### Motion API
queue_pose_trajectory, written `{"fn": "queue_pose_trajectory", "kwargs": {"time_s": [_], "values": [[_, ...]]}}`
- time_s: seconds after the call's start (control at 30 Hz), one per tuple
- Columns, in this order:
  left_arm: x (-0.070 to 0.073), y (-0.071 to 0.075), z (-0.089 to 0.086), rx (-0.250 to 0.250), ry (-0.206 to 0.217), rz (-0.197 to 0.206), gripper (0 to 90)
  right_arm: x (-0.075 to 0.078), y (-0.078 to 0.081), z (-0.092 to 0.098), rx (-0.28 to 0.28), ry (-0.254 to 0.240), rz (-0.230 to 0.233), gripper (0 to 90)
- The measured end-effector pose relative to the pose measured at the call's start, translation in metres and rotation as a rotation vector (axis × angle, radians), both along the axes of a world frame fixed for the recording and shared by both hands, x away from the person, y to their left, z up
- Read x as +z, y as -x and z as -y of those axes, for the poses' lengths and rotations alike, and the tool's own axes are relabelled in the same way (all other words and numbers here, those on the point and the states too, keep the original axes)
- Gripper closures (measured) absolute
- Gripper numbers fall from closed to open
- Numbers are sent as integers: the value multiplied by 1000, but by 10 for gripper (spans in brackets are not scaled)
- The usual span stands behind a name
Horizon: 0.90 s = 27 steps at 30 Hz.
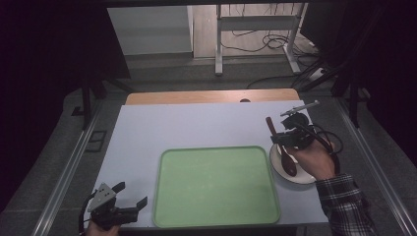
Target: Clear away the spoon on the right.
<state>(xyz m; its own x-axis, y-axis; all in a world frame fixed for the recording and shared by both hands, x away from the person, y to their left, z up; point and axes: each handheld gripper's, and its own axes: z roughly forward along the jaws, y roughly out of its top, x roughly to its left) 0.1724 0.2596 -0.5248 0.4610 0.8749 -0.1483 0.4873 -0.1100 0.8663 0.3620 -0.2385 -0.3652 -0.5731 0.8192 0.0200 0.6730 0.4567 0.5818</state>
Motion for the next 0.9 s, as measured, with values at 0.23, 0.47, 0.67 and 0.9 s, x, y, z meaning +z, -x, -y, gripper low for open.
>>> {"fn": "queue_pose_trajectory", "kwargs": {"time_s": [0.23,0.47,0.67,0.9], "values": [[0,0,0,0,1,0,13,-12,6,-19,20,45,-80,795],[0,0,0,-1,0,1,13,-29,8,-34,14,81,-158,795],[0,0,0,-2,0,1,13,-43,8,-44,-2,105,-204,796],[0,0,0,-3,-1,1,12,-61,8,-54,-15,127,-256,796]]}}
